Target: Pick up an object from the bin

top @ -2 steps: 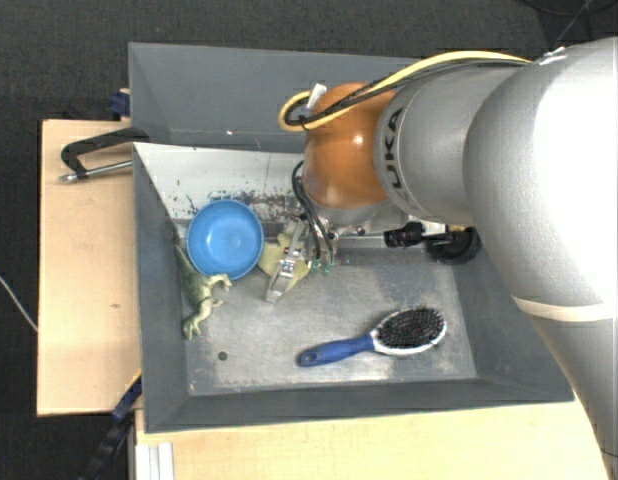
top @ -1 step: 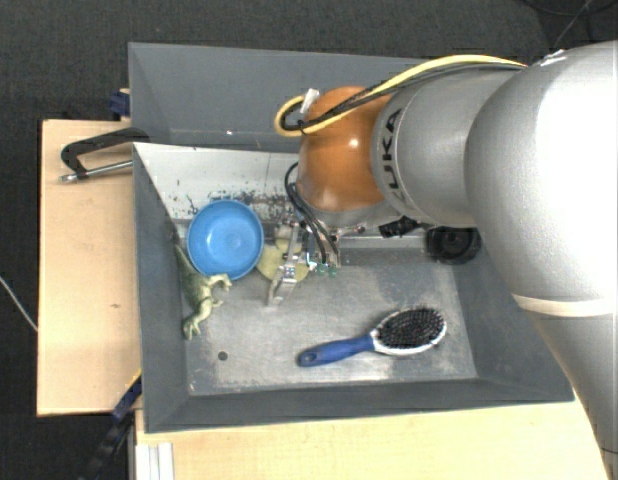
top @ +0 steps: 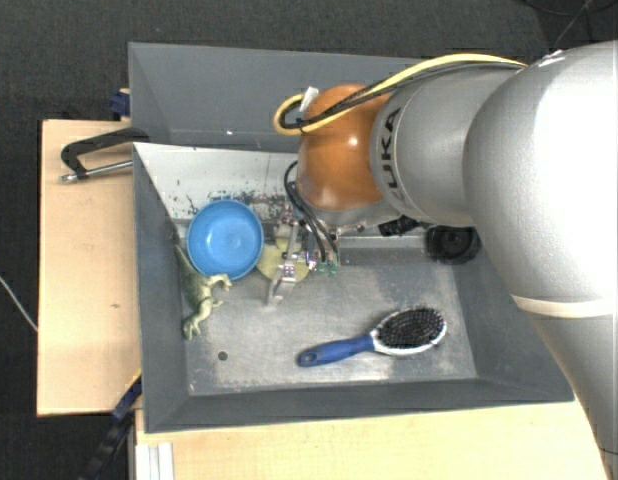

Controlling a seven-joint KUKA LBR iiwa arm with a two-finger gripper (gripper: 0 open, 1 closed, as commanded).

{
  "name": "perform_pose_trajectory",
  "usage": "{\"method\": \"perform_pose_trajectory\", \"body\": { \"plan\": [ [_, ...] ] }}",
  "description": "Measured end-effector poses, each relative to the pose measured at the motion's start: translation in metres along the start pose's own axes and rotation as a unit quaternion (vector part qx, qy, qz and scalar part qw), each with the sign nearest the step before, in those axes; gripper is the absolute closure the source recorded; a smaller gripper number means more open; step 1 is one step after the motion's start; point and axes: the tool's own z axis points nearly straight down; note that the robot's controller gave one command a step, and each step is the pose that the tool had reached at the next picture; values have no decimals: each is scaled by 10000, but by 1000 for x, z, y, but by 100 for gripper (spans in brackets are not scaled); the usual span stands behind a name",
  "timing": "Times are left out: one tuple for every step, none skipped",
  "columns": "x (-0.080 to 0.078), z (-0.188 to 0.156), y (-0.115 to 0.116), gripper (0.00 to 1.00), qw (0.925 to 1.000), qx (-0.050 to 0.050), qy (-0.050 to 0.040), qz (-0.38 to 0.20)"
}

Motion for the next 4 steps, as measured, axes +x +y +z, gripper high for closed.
{"method": "perform_pose_trajectory", "body": {
  "plan": [
    [-1, -1, 1, 0, 10000, 0, 2, 2],
    [-2, -2, 2, 0, 10000, 0, 2, 4],
    [-3, -4, 2, 100, 10000, -5, -3, 4],
    [-4, -11, 3, 100, 10000, -3, -6, 5]
  ]
}}
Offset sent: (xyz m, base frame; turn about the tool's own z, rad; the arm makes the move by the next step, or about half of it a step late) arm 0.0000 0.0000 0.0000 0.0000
